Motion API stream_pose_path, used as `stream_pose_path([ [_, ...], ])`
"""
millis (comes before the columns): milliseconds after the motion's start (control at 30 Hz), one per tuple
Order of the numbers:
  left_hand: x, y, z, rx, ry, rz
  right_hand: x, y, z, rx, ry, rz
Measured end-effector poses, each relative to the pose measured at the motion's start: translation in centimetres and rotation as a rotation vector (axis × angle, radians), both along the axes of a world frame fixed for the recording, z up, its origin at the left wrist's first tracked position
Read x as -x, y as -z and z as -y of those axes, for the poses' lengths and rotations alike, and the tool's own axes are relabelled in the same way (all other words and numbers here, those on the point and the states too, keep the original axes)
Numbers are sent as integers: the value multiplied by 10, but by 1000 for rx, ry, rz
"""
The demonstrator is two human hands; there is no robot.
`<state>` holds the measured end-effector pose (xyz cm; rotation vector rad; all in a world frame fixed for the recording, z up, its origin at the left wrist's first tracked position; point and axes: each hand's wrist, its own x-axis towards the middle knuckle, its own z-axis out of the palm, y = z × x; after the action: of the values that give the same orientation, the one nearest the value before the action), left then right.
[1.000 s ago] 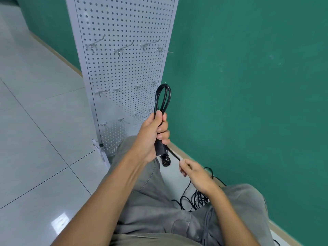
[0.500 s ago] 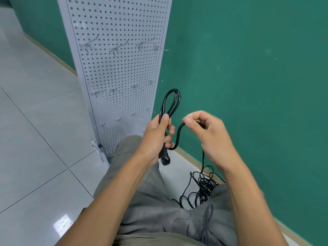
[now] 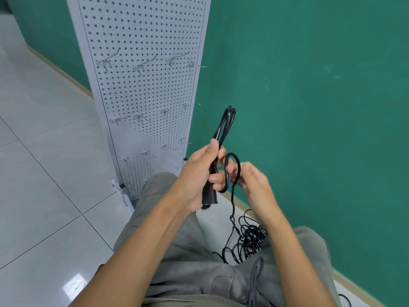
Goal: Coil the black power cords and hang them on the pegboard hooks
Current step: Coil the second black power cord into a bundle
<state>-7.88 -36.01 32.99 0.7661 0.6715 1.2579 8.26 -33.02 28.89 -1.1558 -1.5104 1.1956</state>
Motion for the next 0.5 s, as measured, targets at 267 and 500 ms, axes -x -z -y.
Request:
stream_pose_path([
  [267,26,0,-10,37,-111,-57,-12,55,-1,86,69,166],
  [500,26,14,-15,104,-228,-355,-11,-16,3,-100,226,-5],
])
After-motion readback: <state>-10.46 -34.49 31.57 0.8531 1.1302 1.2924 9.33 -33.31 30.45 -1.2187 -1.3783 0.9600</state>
